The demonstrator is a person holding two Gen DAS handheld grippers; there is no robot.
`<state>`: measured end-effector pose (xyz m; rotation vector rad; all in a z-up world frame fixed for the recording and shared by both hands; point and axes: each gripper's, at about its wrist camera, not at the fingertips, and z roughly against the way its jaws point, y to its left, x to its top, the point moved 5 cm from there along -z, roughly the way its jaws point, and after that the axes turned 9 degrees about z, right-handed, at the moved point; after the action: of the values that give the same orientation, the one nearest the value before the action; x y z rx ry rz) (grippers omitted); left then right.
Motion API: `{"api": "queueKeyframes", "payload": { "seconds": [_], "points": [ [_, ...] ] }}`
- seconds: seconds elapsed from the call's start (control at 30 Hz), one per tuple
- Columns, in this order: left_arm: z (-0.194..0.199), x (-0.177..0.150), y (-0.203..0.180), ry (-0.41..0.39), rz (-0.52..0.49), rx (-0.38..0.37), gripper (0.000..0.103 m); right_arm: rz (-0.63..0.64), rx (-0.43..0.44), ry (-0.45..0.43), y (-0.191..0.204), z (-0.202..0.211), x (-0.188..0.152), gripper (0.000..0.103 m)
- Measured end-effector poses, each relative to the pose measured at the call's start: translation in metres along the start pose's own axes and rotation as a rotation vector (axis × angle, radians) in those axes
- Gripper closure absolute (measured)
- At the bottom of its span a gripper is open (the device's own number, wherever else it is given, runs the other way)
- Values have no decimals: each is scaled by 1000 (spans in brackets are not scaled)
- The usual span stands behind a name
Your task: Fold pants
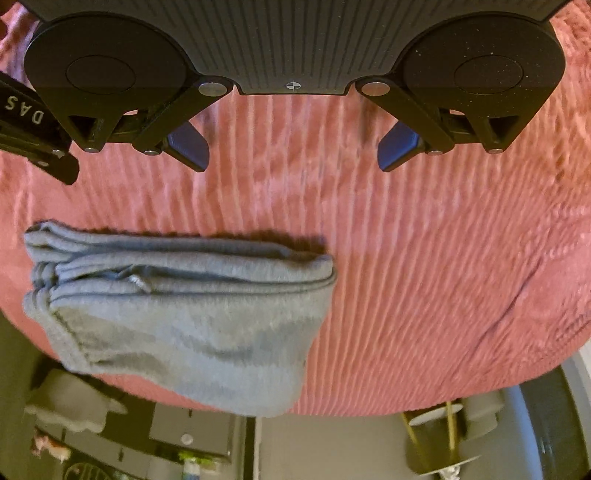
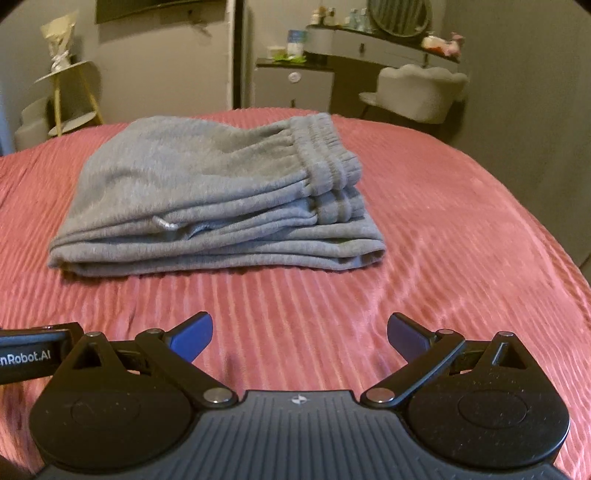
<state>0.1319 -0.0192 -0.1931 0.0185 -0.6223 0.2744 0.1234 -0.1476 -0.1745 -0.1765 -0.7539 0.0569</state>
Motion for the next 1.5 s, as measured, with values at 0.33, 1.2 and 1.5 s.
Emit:
{"api": "queueKeyframes", "payload": {
  "seconds": [0.33, 1.2, 1.5],
  "points": [
    [-12, -4, -9, 8, -27, 41, 2, 30, 63, -16, -5, -20, 0, 2],
    [-12, -7, -19, -17, -67, 16, 2, 3, 84, -44, -13, -15, 1, 2],
    [-14, -8, -20, -12, -79, 17, 2, 3, 93, -50, -12, -14, 2, 2]
  ]
}}
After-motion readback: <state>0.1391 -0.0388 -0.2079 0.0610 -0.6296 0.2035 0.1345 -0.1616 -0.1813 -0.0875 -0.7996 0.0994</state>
